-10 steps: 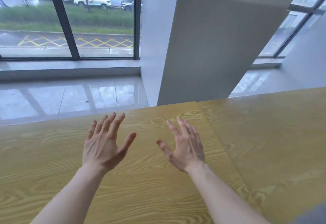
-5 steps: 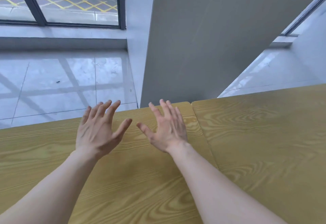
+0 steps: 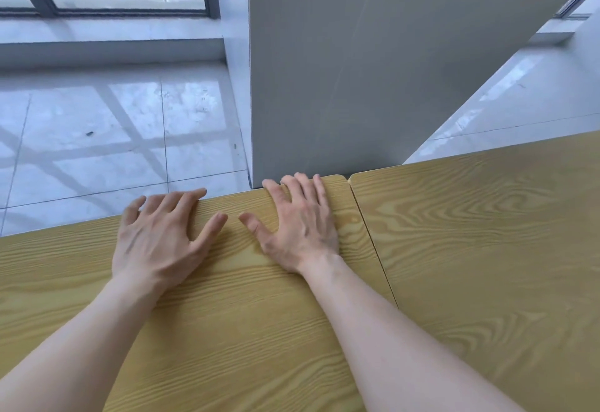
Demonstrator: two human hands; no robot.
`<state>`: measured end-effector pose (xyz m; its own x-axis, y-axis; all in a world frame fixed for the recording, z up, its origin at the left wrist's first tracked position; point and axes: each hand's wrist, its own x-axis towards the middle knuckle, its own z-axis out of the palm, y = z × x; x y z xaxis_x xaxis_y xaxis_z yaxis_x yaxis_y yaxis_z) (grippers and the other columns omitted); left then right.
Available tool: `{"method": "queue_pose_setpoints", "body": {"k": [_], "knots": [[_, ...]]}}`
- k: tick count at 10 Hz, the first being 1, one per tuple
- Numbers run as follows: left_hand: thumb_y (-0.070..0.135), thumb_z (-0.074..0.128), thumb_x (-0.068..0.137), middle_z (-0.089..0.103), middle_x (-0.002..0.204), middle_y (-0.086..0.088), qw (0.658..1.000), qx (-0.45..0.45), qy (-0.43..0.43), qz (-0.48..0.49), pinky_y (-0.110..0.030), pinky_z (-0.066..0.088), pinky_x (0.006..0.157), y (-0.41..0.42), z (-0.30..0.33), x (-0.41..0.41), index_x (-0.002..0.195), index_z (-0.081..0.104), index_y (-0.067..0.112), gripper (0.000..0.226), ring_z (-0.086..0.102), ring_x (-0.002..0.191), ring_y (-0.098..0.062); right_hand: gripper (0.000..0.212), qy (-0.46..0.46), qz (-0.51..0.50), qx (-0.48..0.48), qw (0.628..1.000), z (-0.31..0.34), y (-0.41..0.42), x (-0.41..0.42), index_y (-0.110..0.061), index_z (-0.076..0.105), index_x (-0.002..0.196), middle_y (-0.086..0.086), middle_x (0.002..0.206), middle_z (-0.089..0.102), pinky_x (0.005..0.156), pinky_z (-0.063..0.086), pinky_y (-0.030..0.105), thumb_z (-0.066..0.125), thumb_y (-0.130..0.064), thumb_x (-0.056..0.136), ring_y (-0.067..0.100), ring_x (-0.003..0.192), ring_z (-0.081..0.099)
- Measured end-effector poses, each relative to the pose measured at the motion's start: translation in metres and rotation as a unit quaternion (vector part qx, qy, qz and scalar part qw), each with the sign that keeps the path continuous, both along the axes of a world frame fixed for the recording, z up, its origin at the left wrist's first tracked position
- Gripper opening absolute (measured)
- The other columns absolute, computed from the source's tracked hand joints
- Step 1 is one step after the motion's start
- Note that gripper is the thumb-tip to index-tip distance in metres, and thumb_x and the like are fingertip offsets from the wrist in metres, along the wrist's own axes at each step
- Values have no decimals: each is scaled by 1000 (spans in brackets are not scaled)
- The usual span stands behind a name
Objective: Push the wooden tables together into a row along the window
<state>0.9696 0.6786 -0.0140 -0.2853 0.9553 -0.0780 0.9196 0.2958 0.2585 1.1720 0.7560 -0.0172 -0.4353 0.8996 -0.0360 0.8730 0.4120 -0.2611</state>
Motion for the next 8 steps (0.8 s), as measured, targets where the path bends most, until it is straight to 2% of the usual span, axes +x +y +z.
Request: {"method": "queue_pose_setpoints", "body": {"k": [1,2,4,6,8], "knots": [[84,20,89,65,133,3,1000,-7,13,0,-47,28,114,-3,2,7,140,51,37,76,51,129,-26,87,8,21,13,1000,-2,2,10,-27,46,150,6,150,50,128,6,51,17,-83,91,29,146,34],[84,21,89,67,126,2,1000,-5,21,-4,-48,30,111,-3,4,12,138,53,35,76,53,124,-28,83,-8,46,15,999,0,7,26,-31,44,153,4,151,50,128,5,51,17,-81,93,29,146,36],[84,20,90,66,127,2,1000,-9,19,-14,-48,30,112,-1,-1,8,141,50,33,77,53,124,-28,82,-20,50,6,999,1,9,25,-32,43,153,3,151,50,128,5,51,15,-80,94,29,146,35],[82,19,92,63,135,0,1000,-4,13,-20,-48,25,119,-2,-1,9,149,44,32,80,49,133,-28,81,-28,48,4,998,0,8,26,-35,35,159,5,158,45,128,3,50,15,-80,95,28,153,27],[81,22,92,57,146,-1,999,32,24,-20,-48,17,125,-1,-1,9,152,40,32,80,42,142,-28,82,-2,32,25,999,-3,9,25,-34,28,162,10,169,30,129,4,50,18,-81,96,28,159,15]]}}
